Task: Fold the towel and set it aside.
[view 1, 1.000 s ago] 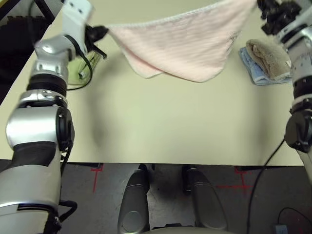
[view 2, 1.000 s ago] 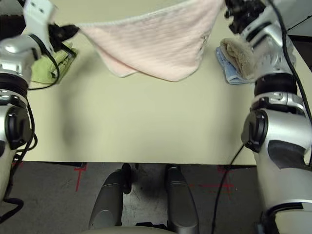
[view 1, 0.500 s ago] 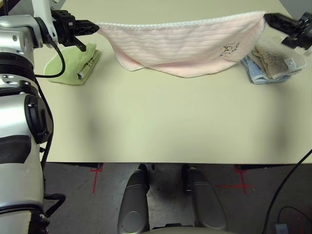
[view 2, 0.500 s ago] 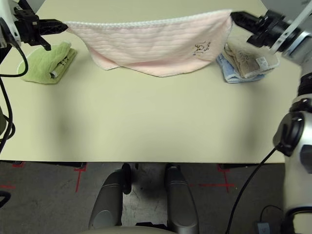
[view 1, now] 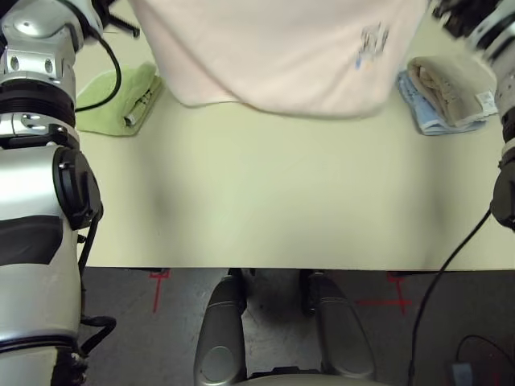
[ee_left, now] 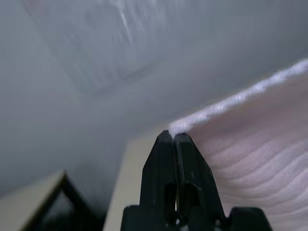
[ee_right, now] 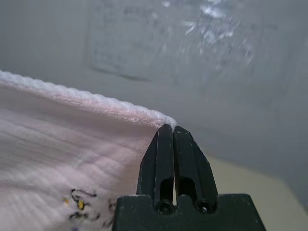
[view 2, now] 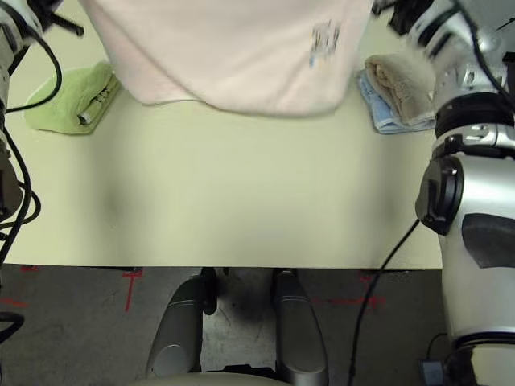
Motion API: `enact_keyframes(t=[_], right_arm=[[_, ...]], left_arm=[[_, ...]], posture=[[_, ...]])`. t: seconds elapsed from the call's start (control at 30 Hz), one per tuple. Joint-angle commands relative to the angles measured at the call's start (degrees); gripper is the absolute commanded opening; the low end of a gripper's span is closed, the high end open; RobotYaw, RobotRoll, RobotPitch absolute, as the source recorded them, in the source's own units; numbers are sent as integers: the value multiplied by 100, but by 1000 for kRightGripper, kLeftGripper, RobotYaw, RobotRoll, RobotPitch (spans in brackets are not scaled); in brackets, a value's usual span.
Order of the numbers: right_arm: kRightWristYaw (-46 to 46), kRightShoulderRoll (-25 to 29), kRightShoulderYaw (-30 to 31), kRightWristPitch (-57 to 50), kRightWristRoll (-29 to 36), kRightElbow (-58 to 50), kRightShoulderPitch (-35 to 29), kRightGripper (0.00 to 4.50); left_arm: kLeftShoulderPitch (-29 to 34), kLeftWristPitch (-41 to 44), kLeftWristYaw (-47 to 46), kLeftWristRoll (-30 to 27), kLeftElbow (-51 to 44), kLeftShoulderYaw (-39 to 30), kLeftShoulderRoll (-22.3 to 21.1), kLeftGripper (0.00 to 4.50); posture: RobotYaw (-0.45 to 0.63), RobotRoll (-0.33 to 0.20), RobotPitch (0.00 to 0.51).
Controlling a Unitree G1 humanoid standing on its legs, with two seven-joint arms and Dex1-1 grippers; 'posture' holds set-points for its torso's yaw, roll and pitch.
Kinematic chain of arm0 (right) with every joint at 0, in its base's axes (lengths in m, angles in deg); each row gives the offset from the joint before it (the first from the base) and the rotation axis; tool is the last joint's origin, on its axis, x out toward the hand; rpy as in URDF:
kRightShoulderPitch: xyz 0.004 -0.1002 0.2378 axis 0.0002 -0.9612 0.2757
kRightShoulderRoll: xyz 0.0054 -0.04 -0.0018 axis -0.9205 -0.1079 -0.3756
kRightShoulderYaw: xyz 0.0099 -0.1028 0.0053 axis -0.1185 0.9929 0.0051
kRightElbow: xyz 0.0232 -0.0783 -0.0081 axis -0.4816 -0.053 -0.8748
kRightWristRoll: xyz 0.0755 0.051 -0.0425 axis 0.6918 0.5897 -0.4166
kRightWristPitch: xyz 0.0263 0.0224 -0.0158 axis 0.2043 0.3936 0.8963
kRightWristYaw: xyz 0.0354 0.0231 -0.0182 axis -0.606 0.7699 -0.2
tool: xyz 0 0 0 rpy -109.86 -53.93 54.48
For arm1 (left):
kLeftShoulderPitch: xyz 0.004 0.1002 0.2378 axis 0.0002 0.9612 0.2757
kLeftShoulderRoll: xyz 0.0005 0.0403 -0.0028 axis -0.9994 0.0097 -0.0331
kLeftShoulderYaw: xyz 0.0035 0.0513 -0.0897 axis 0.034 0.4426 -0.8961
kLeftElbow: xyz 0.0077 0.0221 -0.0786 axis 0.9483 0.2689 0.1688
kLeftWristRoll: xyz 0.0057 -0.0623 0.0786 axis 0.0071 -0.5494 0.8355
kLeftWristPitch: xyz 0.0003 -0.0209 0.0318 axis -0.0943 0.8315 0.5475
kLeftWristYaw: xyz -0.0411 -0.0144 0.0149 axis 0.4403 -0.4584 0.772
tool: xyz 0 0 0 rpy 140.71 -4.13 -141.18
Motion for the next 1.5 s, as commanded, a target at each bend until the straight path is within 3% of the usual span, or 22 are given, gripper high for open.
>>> enact_keyframes(t=[0.03, 0.23, 0.43, 0.73, 0.9, 1.13, 1.33, 1.5], right_arm=[[319, 326, -215, -318, 92, 302, -366, 0], [2348, 589, 760, -1814, -586, 113, -1351, 0], [3250, 694, 1348, -2361, -966, -332, -1959, 0], [4428, 1139, 2033, -2512, -1458, -961, -2202, 0], [5636, 1510, 2445, -2965, -1494, -1647, -2596, 0], [5747, 1939, 2935, -2980, -1280, -2170, -2928, 0], [5737, 2111, 3128, -2480, -1515, -2065, -2785, 0], [5519, 1951, 3062, -2150, -1674, -1827, -2551, 0]], left_arm=[[378, 217, 840, -288, 146, -237, -138, 39], [1447, 1519, 3252, 599, -13, 955, -639, 39], [2178, 1991, 4309, 835, -403, 1465, -809, 39], [1925, 2072, 5947, 1122, -570, 2013, -1089, 39], [2011, 2097, 6812, 1152, -751, 2186, -1285, 39], [2162, 2387, 7010, 99, -1525, 3336, -1765, 39], [2199, 3628, 7010, -1946, -3421, 4951, -2962, 39], [2131, 4361, 7010, -2972, -4464, 5565, -3654, 39]], posture=[[-9, 0, 295], [-8, 0, 298], [-16, 0, 299], [-21, 0, 297], [-23, 0, 297], [-27, 0, 296], [-25, 0, 293], [-12, 0, 288]])
